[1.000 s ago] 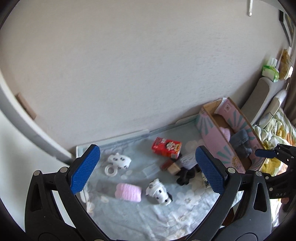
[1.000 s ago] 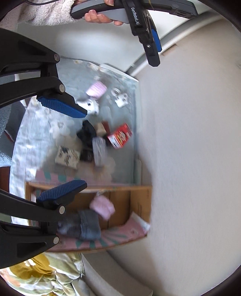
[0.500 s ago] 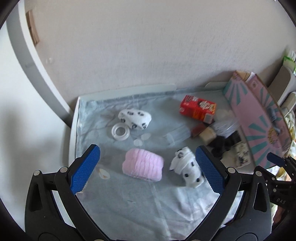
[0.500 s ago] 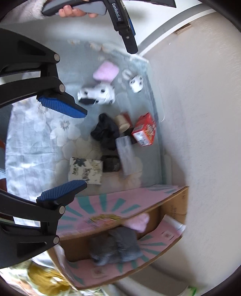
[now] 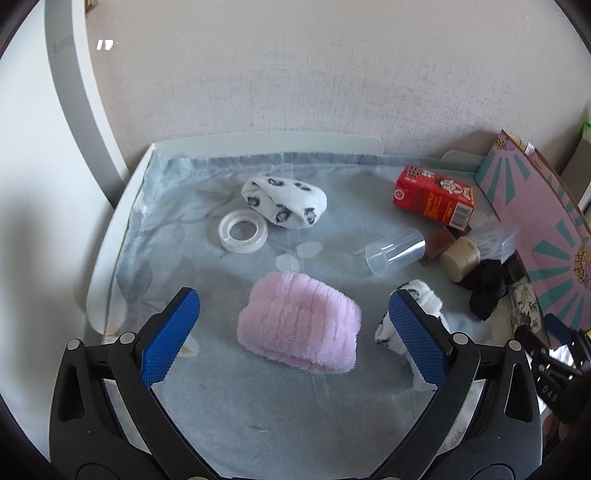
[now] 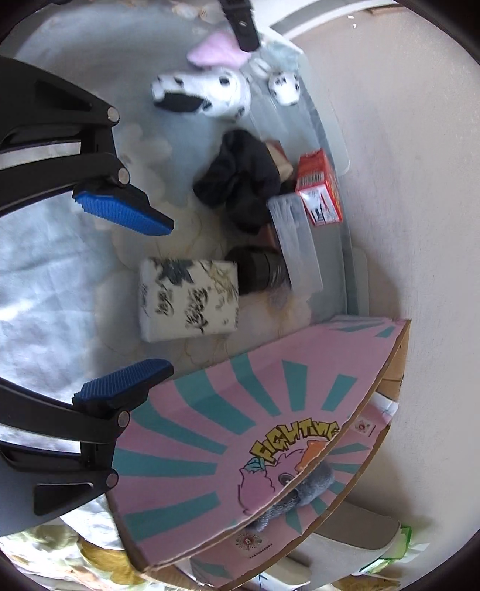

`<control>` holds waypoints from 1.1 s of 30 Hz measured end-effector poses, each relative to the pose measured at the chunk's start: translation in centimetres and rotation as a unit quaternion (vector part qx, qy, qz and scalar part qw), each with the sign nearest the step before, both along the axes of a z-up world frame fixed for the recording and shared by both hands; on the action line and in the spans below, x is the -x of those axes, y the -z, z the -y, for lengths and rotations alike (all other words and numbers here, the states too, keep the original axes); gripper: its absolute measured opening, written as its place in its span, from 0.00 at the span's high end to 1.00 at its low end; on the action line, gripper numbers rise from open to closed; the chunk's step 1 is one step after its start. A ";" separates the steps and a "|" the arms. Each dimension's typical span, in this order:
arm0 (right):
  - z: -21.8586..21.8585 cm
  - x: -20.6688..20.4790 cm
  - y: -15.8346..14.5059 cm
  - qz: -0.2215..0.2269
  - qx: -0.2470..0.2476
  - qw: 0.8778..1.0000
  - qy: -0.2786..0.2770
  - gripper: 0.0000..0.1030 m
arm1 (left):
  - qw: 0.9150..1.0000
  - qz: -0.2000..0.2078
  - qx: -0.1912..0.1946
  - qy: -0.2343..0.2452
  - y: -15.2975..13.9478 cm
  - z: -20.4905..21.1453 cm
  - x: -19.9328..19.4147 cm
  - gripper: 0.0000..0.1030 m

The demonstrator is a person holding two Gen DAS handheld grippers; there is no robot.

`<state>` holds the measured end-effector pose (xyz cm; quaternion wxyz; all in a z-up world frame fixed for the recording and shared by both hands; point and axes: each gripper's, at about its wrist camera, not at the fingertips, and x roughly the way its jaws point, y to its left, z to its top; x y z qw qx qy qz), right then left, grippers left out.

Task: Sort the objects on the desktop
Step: 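Return both tools to the tray, left toward pink slipper, right toward printed box, then grasp the second pink slipper with the left tool while the right tool grasps the printed box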

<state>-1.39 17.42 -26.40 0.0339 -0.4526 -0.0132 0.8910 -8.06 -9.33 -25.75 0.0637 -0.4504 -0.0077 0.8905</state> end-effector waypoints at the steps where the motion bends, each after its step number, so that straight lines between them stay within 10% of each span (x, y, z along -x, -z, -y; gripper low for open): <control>1: -0.2 0.3 0.2 0.000 0.002 1.000 0.004 0.37 | 1.000 0.001 0.004 0.002 0.3 -0.1 0.1 0.02; 9: -0.4 1.7 1.3 -0.007 0.006 1.000 0.005 0.37 | 1.000 0.020 -0.004 0.005 2.2 0.4 0.6 0.10; 23: 0.0 3.0 1.4 -0.002 0.018 1.000 -0.017 0.59 | 0.999 0.022 -0.038 0.022 2.3 0.9 0.5 0.66; 33: 0.4 2.7 0.1 0.013 0.039 0.999 -0.025 0.59 | 0.999 0.033 -0.029 0.021 0.4 1.8 0.1 0.73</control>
